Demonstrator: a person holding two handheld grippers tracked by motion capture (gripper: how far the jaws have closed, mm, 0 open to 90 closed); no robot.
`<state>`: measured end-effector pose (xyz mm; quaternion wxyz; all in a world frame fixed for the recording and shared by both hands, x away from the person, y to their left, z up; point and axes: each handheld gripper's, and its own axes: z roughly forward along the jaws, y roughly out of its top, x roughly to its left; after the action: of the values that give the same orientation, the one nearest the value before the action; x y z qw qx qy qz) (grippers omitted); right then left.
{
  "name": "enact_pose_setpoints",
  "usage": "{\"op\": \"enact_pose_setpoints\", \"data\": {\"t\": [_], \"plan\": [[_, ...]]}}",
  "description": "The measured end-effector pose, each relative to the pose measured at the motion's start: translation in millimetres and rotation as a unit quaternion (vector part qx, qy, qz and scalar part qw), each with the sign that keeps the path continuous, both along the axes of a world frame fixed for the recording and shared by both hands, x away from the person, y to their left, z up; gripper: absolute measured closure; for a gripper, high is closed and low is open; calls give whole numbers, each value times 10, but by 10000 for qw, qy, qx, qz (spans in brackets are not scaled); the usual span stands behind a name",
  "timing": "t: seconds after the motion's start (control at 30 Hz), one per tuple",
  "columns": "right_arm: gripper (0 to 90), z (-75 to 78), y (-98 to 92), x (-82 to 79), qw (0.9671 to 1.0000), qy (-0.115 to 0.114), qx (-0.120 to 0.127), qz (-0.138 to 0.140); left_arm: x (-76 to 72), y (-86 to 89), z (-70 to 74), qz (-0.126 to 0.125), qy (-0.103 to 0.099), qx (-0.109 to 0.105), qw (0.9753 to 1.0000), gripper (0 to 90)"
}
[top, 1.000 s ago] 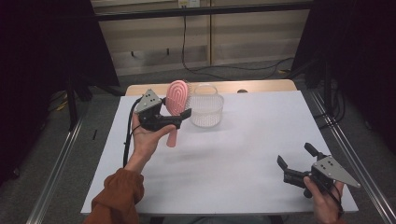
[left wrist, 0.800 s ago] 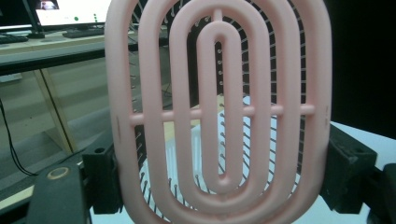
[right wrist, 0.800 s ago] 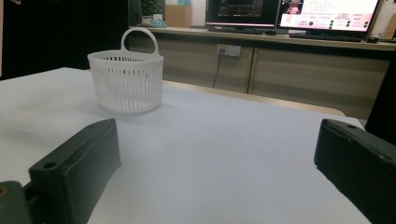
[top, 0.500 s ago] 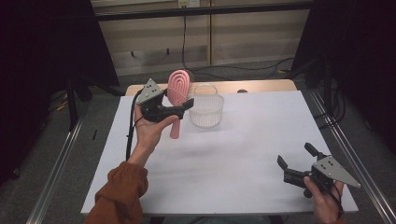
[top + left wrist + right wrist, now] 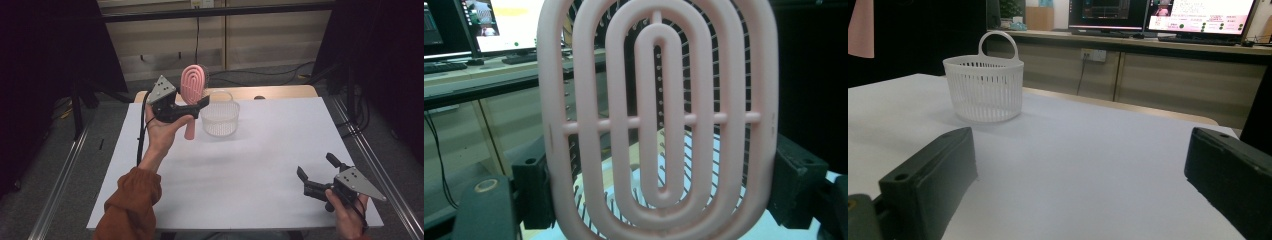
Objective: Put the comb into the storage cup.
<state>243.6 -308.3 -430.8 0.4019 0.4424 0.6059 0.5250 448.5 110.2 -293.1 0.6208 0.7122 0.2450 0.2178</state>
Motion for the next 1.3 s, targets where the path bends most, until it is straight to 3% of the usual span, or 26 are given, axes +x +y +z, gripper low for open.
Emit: {"op": "enact_pose_setpoints", "data": {"t": [0.53,0.6,1.07,1.3], "plan": [[0,2,-1,-5,10000,-6,4,3,192,-107,25,106,92,-53,9999,196],[0,3,0,-7,10000,-7,8,2,213,-120,37,147,168,-159,9996,196],[0,4,-1,-8,10000,-17,15,15,297,-238,180,184,-85,-185,9996,196],[0,4,-3,-10,10000,-16,34,29,355,-299,217,229,-28,-149,9996,196]]}}
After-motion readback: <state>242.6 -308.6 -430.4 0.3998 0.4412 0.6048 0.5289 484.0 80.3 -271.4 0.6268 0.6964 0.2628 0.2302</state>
